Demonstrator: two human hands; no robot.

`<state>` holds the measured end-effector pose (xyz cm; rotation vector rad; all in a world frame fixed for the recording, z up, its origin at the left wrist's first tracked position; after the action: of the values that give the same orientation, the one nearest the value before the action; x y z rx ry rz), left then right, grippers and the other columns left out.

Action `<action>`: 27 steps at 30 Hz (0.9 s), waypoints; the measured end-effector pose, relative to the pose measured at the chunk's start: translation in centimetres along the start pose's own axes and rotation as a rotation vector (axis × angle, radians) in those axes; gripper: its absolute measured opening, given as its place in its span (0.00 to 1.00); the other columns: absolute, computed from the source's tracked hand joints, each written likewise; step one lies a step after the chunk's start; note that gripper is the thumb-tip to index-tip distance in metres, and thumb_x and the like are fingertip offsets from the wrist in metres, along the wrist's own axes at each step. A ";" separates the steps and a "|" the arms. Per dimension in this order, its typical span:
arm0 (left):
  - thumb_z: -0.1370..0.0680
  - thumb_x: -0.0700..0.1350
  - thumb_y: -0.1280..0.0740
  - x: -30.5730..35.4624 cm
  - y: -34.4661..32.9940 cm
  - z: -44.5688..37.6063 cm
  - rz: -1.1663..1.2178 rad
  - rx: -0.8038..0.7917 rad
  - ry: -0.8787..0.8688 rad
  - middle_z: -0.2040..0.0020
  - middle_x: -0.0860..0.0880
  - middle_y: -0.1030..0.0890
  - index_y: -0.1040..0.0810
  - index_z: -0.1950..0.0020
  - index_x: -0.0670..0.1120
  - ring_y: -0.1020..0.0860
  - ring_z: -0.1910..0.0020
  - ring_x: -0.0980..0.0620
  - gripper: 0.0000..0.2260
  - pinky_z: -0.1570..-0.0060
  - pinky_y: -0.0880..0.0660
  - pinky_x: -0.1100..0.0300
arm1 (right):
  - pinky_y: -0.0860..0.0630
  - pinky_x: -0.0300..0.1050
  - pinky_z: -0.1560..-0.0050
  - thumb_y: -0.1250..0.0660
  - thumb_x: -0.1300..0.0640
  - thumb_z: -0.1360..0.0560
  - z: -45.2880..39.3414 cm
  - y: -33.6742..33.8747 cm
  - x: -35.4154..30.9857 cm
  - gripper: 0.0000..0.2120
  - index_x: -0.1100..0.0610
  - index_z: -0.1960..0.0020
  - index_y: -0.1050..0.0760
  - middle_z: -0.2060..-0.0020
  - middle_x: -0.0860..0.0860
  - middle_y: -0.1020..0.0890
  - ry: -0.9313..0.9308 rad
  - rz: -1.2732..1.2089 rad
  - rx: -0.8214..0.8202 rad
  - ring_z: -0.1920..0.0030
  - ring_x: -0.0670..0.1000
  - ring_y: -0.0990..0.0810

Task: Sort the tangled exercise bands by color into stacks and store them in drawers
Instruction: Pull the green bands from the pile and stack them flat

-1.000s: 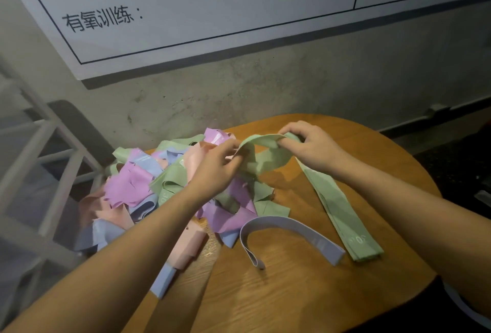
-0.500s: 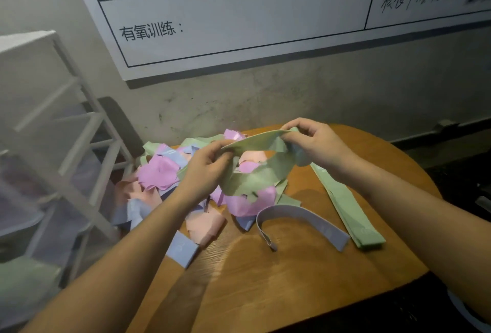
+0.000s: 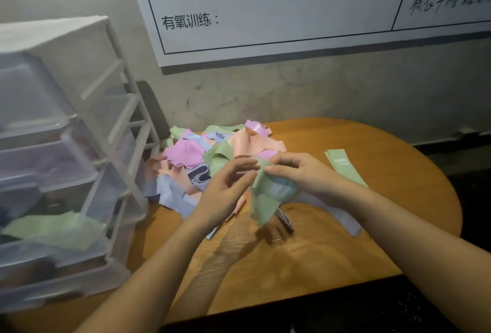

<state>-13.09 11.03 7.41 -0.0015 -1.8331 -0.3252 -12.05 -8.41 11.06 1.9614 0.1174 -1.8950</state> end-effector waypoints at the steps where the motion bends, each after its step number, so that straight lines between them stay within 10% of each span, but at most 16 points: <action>1: 0.16 0.47 0.38 0.1 0.1 0.3 -0.001 0.008 -0.001 0.42 0.56 0.18 0.21 0.38 0.52 0.22 0.40 0.61 0.10 0.41 0.27 0.67 | 0.23 0.41 0.51 0.31 0.57 0.21 0.1 -0.2 0.0 0.05 0.57 0.50 0.16 0.56 0.47 0.17 -0.013 -0.019 0.001 0.55 0.44 0.19; 11: 0.19 0.57 0.36 -0.3 -2.1 2.3 0.226 0.176 0.180 0.54 0.47 0.16 0.15 0.54 0.58 0.18 0.51 0.44 0.11 0.45 0.21 0.47 | 0.21 0.53 0.53 0.32 0.51 0.21 0.5 -2.3 -0.1 0.09 0.54 0.47 0.16 0.49 0.56 0.16 -0.046 -0.108 0.114 0.53 0.53 0.18; 21: 0.15 0.52 0.41 0.1 -2.0 1.4 0.299 0.284 0.273 0.55 0.56 0.15 0.17 0.50 0.54 0.19 0.53 0.59 0.13 0.49 0.22 0.60 | 0.22 0.46 0.61 0.27 0.49 0.25 1.6 -2.7 0.8 0.14 0.48 0.42 0.26 0.47 0.53 0.20 -0.111 -0.113 0.061 0.56 0.49 0.17; 27: 0.15 0.51 0.42 -0.1 -2.0 1.2 0.285 0.333 0.262 0.56 0.59 0.16 0.18 0.50 0.54 0.20 0.55 0.65 0.13 0.52 0.23 0.66 | 0.29 0.30 0.59 0.28 0.54 0.24 1.1 -1.5 1.3 0.08 0.57 0.57 0.17 0.59 0.44 0.20 -0.001 0.304 0.132 0.59 0.39 0.24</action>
<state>-14.54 9.38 6.58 0.0103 -1.5817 0.1752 -13.48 -7.74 9.49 1.9327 -0.2973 -1.7415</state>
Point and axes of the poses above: each hand's wrist, its own z-axis away from the middle knuckle, its own y-axis out of the back of the hand, x = y × z, the point moved 1 cm from there along -z, towards the middle knuckle
